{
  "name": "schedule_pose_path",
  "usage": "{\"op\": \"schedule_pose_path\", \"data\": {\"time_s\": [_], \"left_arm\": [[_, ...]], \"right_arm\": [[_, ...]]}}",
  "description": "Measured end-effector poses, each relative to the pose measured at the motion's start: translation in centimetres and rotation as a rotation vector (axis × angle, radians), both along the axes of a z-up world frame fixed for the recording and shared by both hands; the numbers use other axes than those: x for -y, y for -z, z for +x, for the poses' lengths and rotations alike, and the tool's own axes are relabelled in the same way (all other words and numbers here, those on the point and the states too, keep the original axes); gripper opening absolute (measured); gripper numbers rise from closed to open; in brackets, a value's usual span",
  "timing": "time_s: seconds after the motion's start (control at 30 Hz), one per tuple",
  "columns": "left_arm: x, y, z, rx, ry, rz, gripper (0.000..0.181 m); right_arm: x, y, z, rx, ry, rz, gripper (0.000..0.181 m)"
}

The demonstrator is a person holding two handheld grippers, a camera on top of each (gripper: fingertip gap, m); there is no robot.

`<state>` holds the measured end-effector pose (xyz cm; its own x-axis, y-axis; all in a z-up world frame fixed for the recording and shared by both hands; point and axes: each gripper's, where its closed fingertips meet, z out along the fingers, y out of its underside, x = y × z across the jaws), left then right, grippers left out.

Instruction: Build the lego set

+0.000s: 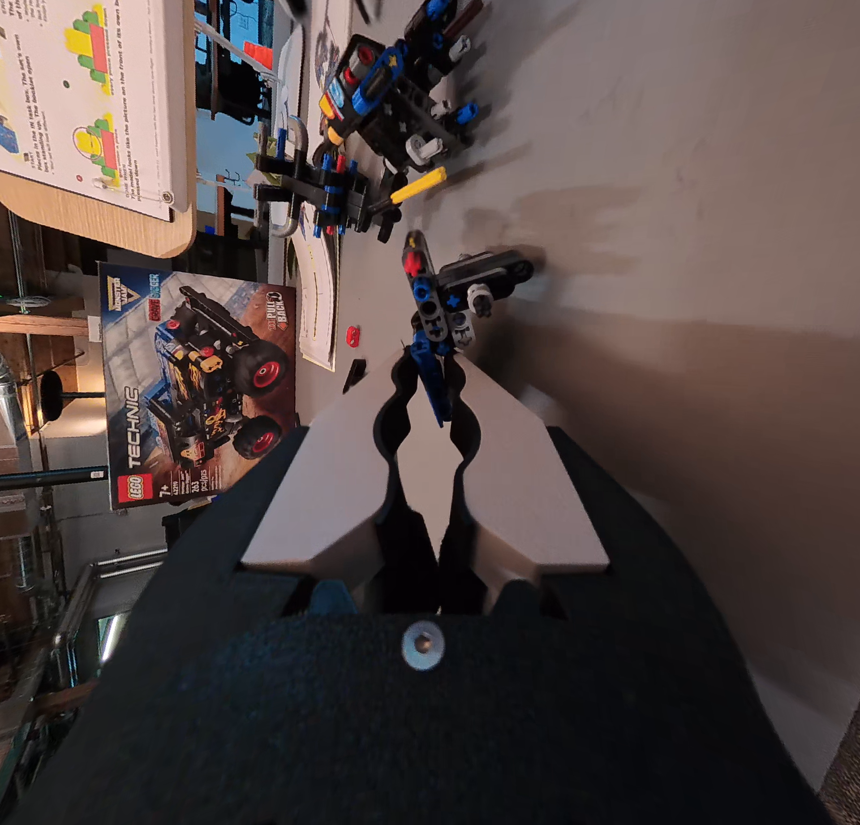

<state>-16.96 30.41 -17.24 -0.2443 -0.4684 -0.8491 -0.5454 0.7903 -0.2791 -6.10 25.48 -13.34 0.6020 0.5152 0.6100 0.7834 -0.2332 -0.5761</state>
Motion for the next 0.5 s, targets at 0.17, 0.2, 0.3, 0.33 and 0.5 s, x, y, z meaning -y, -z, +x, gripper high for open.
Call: {"op": "schedule_pose_path", "data": {"time_s": [0.17,0.2,0.3,0.33,0.5], "left_arm": [[0.4,-0.8,-0.2,0.05,0.012,-0.004,0.009],[0.5,-1.0,-0.2,0.062,0.015,-0.008,0.009],[0.6,-1.4,0.1,0.09,0.017,-0.016,0.009],[0.5,-1.5,0.1,0.096,0.015,-0.017,0.009],[0.2,-1.7,0.1,0.117,0.02,-0.041,0.009]], "right_arm": [[-0.3,0.5,2.7,-0.425,-0.084,-0.313,0.048],[-0.3,0.7,2.5,-0.506,-0.126,-0.378,0.049],[-0.7,0.6,1.3,-0.663,-0.215,-0.432,0.048],[-1.0,1.2,1.5,-0.638,-0.203,-0.437,0.047],[-1.4,2.9,1.3,-0.583,-0.21,-0.453,0.041]]}}
